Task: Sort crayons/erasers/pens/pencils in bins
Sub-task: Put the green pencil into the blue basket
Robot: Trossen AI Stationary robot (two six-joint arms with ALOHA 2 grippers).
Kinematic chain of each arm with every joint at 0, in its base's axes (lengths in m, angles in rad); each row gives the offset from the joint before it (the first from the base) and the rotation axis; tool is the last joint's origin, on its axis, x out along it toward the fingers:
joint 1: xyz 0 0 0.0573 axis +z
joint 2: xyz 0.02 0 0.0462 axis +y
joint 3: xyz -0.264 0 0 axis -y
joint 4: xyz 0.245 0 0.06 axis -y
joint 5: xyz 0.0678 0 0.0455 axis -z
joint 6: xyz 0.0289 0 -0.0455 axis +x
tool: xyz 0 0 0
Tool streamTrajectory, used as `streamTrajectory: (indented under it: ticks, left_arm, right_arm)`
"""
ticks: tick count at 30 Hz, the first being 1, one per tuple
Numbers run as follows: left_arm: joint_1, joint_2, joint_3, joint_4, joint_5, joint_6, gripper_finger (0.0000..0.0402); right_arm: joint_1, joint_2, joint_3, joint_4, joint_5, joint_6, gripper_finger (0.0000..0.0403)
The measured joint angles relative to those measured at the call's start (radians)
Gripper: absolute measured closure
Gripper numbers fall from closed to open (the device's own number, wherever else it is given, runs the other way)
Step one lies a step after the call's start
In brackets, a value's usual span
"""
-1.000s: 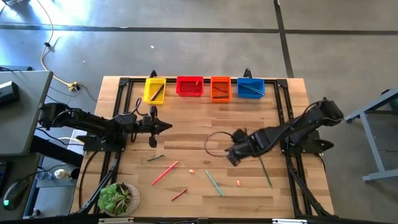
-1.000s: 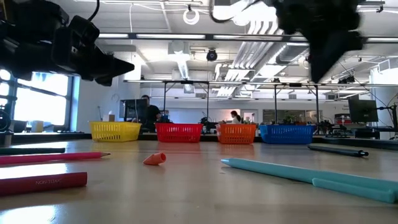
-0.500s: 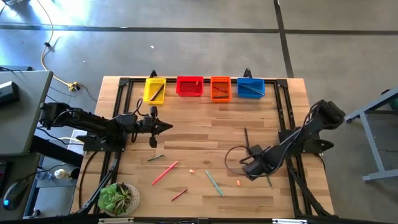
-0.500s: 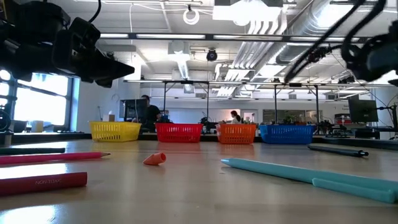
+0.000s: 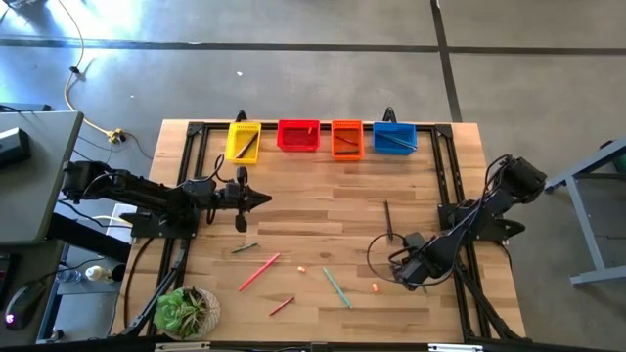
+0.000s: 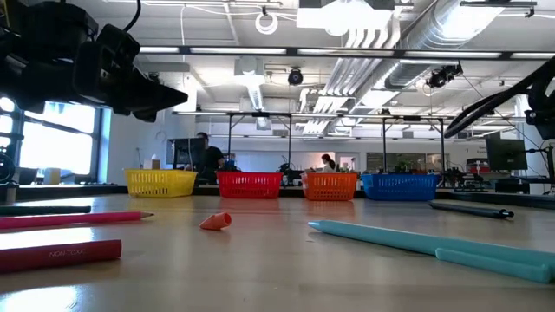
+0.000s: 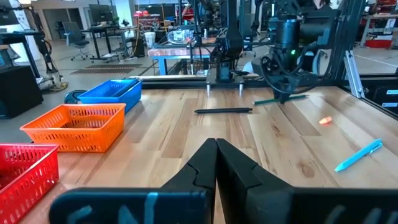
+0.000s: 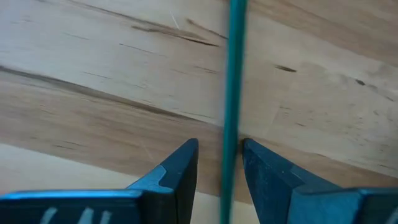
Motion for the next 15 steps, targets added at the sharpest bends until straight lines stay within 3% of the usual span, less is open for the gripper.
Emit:
streamTrajectory:
  ticks: [15]
  left_arm:
    - [0.000, 0.000, 0.000, 0.000, 0.000, 0.000, 0.0401]
  right_arm:
    - [-0.030, 0.005, 0.010, -0.008, 0.011, -0.111, 0.0396]
